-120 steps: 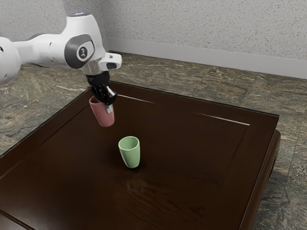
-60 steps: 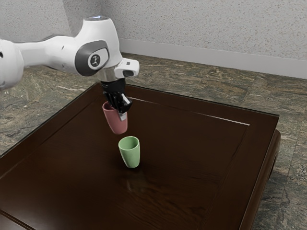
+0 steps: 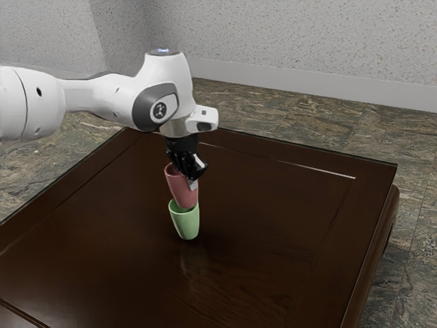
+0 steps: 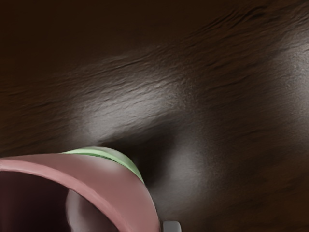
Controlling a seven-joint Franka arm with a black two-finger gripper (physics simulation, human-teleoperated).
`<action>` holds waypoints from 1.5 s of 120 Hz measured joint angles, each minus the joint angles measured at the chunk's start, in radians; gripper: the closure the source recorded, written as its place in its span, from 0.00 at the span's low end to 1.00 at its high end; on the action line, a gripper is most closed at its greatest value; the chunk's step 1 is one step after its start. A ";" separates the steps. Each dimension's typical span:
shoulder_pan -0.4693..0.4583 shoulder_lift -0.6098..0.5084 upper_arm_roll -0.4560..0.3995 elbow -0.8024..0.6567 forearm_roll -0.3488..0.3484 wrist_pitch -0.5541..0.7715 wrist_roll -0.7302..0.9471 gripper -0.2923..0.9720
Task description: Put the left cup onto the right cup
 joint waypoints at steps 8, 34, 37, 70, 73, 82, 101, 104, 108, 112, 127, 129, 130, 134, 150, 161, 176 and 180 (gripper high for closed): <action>0.000 0.000 0.001 -0.006 0.001 0.005 -0.004 0.83; 0.000 0.000 0.005 -0.009 0.027 0.012 -0.016 0.84; 0.001 0.000 0.006 -0.008 0.030 0.012 -0.017 0.84; 0.003 0.026 0.009 -0.010 0.041 0.015 -0.026 0.84; 0.003 0.030 0.009 -0.009 0.041 0.016 -0.026 0.84; 0.003 0.041 0.009 -0.009 0.043 0.020 -0.029 0.84; 0.003 0.050 0.008 -0.009 0.041 0.030 -0.031 0.66; 0.003 0.050 0.008 -0.009 0.040 0.031 -0.031 0.62; 0.003 0.049 0.009 -0.009 0.040 0.033 -0.032 0.56; 0.003 0.047 0.008 -0.009 0.040 0.034 -0.032 0.51; 0.003 0.033 0.009 -0.009 0.039 0.035 -0.032 0.39; 0.003 0.029 0.009 -0.009 0.039 0.034 -0.032 0.38; 0.003 0.026 0.009 -0.009 0.039 0.034 -0.032 0.37; 0.003 0.016 0.008 -0.010 0.039 0.032 -0.032 0.35; 0.002 -0.045 0.006 -0.016 0.039 0.015 -0.033 0.29; 0.001 -0.077 0.005 -0.017 0.039 -0.010 -0.033 0.27; 0.001 -0.110 0.005 -0.015 0.038 -0.054 -0.031 0.25; 0.001 -0.117 0.006 -0.011 0.036 -0.066 -0.030 0.25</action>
